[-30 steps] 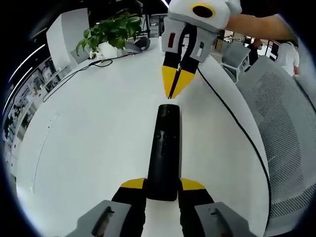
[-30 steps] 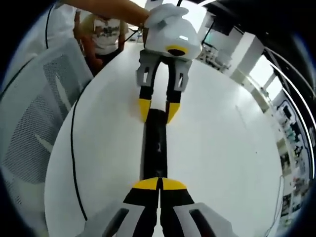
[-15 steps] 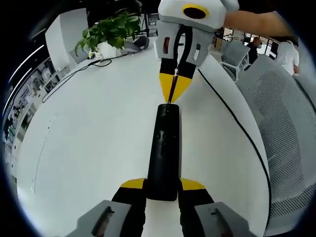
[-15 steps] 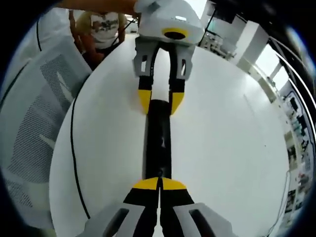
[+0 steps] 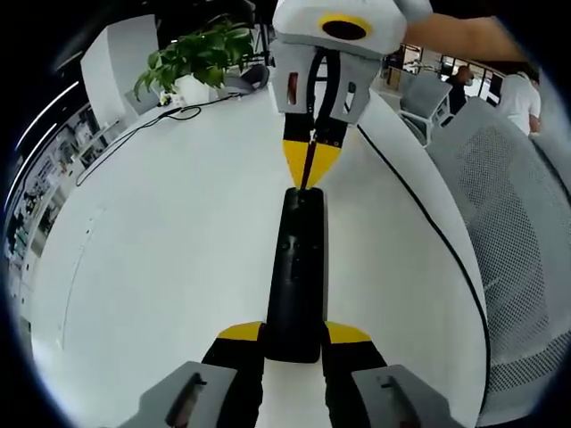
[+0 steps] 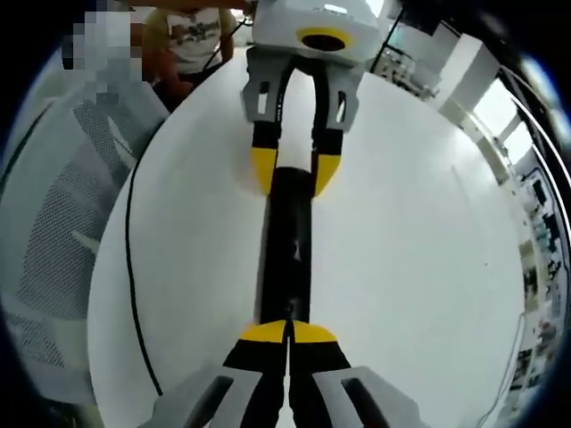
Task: Press the specified remote control buttons in sequence, fully releasing each button before pressing the next.
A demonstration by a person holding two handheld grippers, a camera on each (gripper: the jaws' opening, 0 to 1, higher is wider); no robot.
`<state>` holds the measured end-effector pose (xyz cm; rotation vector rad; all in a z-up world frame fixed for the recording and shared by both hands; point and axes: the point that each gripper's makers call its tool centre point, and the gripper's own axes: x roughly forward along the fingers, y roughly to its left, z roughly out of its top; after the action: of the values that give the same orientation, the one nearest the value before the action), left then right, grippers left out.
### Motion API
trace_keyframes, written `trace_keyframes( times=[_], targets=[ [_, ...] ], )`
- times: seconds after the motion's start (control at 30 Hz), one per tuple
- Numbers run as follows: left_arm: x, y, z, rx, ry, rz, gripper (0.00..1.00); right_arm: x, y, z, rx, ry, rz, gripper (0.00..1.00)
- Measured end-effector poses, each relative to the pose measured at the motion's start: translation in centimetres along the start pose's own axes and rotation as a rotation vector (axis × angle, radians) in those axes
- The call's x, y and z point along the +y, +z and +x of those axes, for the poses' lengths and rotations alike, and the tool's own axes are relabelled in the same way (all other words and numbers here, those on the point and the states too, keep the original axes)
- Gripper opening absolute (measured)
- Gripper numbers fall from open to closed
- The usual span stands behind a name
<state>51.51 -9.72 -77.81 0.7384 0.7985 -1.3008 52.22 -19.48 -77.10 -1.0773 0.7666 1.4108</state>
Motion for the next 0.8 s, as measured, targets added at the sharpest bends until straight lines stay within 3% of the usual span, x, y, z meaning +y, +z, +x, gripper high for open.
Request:
trace_keyframes(
  times=[0.8],
  targets=[
    [0.01,-0.08,-0.03,0.006,0.002,0.002,0.24,0.13,0.29,0.15,0.018,0.015,-0.014,0.00]
  ],
)
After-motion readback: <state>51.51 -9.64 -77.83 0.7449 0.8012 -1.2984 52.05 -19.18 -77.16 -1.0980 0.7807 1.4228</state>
